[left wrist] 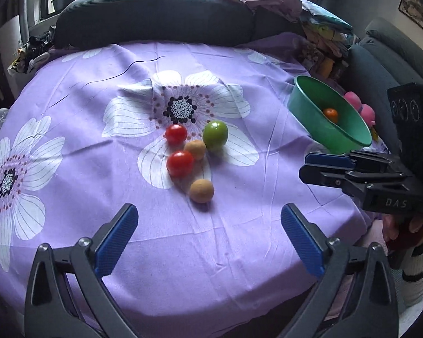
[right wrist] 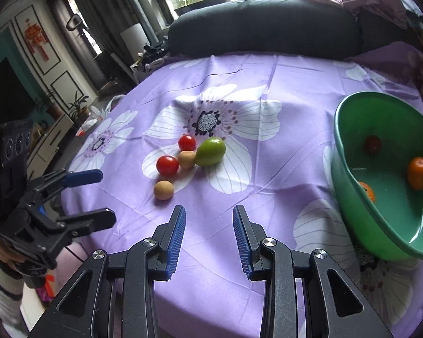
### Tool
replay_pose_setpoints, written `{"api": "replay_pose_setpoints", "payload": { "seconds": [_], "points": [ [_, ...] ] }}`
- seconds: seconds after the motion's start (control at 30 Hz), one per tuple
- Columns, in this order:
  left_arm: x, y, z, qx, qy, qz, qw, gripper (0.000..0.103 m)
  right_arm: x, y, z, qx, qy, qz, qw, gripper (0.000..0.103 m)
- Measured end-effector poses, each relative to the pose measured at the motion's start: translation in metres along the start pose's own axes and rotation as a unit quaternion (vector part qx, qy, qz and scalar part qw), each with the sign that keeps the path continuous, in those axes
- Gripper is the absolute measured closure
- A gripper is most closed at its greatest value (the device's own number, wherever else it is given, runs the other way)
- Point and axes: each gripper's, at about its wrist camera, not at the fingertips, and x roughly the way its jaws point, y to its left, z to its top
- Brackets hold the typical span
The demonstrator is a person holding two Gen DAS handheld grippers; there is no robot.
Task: Organize fruits
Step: 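Withdraw both grippers from the bowl toward the remaining fruit, then grasp a tan round fruit with the left gripper while the right grasps a red tomato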
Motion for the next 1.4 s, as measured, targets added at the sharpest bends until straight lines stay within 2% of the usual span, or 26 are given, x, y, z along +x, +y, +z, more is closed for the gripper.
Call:
{"api": "replay_pose_setpoints", "payload": {
  "seconds": [0.1,0.17,0.2,0.3,0.37,0.43,0.53,0.67,0.87,0.97,1.2,1.4],
  "points": [
    [0.013,0.001,0.004,0.011,0.004,0.012,0.9999,0.011,0.012,0.001,0.004,0.012,0.013,0.036,0.999,0.068],
    [0.020,0.003,0.006,0.012,0.018,-0.013,0.9997,0.023,0.022,0.003,0.008,0.023,0.024,0.061,0.998,0.068],
    [0.024,0.003,0.007,0.013,0.022,-0.022,0.9994,0.025,0.026,0.005,0.010,0.024,0.029,0.068,0.997,0.068],
    [0.034,0.002,0.009,0.017,0.034,-0.023,0.9990,0.034,0.040,0.012,0.018,0.016,0.038,0.076,0.996,0.068],
    [0.041,0.004,0.012,0.013,0.044,-0.028,0.9986,0.045,0.052,0.013,0.027,0.020,0.049,0.085,0.995,0.068],
    [0.045,0.003,0.014,0.018,0.052,-0.018,0.9983,0.049,0.065,0.013,0.035,0.025,0.064,0.105,0.992,0.068],
    [0.053,0.006,0.016,0.016,0.064,-0.014,0.9977,0.049,0.085,0.012,0.046,0.041,0.087,0.125,0.987,0.068],
    [0.062,0.007,0.015,0.016,0.079,-0.017,0.9967,0.060,0.107,0.012,0.050,0.059,0.112,0.144,0.981,0.068],
    [0.063,0.018,0.013,-0.015,0.074,-0.024,0.9969,0.075,0.128,0.020,0.057,0.058,0.125,0.136,0.981,0.068],
    [0.061,0.023,0.011,-0.026,0.069,-0.030,0.9968,0.076,0.137,0.026,0.061,0.048,0.134,0.120,0.983,0.068],
    [0.057,0.025,0.009,-0.037,0.062,-0.039,0.9967,0.077,0.142,0.035,0.067,0.018,0.126,0.098,0.987,0.068],
    [0.044,0.027,0.004,-0.052,0.049,-0.051,0.9961,0.077,0.126,0.025,0.063,0.038,0.103,0.116,0.987,0.069]
  ]
}}
